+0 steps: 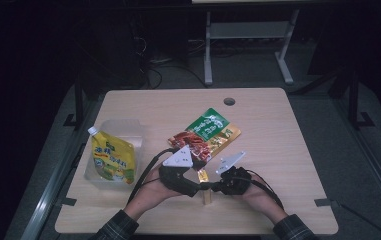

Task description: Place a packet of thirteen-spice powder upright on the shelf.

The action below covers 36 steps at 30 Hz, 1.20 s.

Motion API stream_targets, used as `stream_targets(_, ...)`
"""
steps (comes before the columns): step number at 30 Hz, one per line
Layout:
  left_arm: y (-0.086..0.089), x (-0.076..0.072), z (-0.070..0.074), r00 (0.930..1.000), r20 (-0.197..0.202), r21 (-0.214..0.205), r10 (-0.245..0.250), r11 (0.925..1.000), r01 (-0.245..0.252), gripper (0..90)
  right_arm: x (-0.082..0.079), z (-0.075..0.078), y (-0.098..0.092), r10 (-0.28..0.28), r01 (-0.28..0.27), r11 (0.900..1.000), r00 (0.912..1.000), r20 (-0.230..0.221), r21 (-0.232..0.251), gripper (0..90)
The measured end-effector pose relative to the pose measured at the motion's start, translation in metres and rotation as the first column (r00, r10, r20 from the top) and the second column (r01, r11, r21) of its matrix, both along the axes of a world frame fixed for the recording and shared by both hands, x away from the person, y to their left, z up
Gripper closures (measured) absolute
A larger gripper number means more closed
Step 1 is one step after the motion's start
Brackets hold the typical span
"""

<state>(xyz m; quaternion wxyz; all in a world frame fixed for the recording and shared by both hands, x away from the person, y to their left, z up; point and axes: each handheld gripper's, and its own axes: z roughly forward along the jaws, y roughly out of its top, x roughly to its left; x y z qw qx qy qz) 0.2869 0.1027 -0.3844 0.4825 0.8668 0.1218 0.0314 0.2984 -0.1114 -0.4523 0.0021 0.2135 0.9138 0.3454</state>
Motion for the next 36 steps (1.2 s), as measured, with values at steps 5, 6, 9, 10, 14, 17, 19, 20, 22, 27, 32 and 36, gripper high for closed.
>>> stream_targets(5, 0.000, 0.000, 0.000, 1.0000, 0.000, -0.005, 0.003, 1.0000, -0.003, 25.6, -0.001, 0.002, -0.004, -0.008, 0.008, 1.0000, 0.9999, 0.008, 0.004, 89.9)
stream_targets(6, 0.001, 0.000, 0.001, 1.0000, 0.000, -0.006, 0.004, 1.0000, -0.004, 24.8, -0.002, 0.003, -0.005, -0.019, 0.019, 0.9998, 0.9998, 0.000, 0.011, 89.9)
stream_targets(9, 0.002, 0.000, 0.003, 1.0000, -0.004, -0.019, 0.007, 0.9998, -0.007, 23.2, -0.003, 0.004, -0.009, -0.030, 0.030, 0.9994, 0.9995, -0.003, 0.019, 89.9)
stream_targets(10, 0.003, 0.000, 0.004, 0.9999, -0.008, -0.026, 0.007, 0.9996, -0.007, 22.8, -0.003, 0.004, -0.010, -0.027, 0.027, 0.9995, 0.9996, 0.002, 0.014, 89.9)
stream_targets(14, 0.008, -0.003, 0.010, 0.9999, -0.010, -0.040, 0.013, 0.9991, -0.013, 21.2, -0.009, 0.006, -0.018, -0.048, 0.048, 0.9985, 0.9988, -0.014, 0.026, 89.9)
stream_targets(17, 0.013, -0.005, 0.013, 0.9997, -0.009, -0.042, 0.023, 0.9989, -0.023, 20.3, -0.016, 0.006, -0.026, -0.055, 0.055, 0.9980, 0.9983, -0.020, 0.032, 89.9)
stream_targets(19, 0.017, -0.007, 0.015, 0.9994, -0.015, -0.034, 0.031, 0.9989, -0.032, 19.3, -0.023, 0.007, -0.028, -0.057, 0.058, 0.9979, 0.9978, -0.035, 0.030, 89.9)
stream_targets(20, 0.020, -0.009, 0.015, 0.9992, -0.017, -0.031, 0.038, 0.9988, -0.038, 18.8, -0.026, 0.007, -0.027, -0.047, 0.048, 0.9985, 0.9983, -0.033, 0.026, 89.9)
stream_targets(22, 0.026, -0.012, 0.014, 0.9986, -0.018, -0.026, 0.050, 0.9984, -0.051, 17.9, -0.031, 0.006, -0.025, -0.037, 0.038, 0.9989, 0.9985, -0.040, 0.029, 89.9)
stream_targets(27, 0.045, -0.019, 0.009, 0.9961, -0.028, -0.004, 0.084, 0.9965, -0.084, 17.9, -0.042, 0.005, -0.020, -0.013, 0.013, 0.9998, 0.9992, -0.037, 0.014, 89.9)
stream_targets(32, 0.061, -0.027, -0.008, 0.9910, -0.058, 0.030, 0.121, 0.9924, -0.119, 17.9, -0.046, 0.004, -0.013, 0.016, -0.016, 0.9999, 0.9993, -0.034, 0.000, 89.9)
stream_targets(36, 0.071, -0.034, -0.023, 0.9840, -0.090, 0.029, 0.153, 0.9880, -0.151, 17.9, -0.046, 0.001, -0.004, 0.052, -0.053, 0.9986, 0.9982, -0.030, -0.011, 89.9)
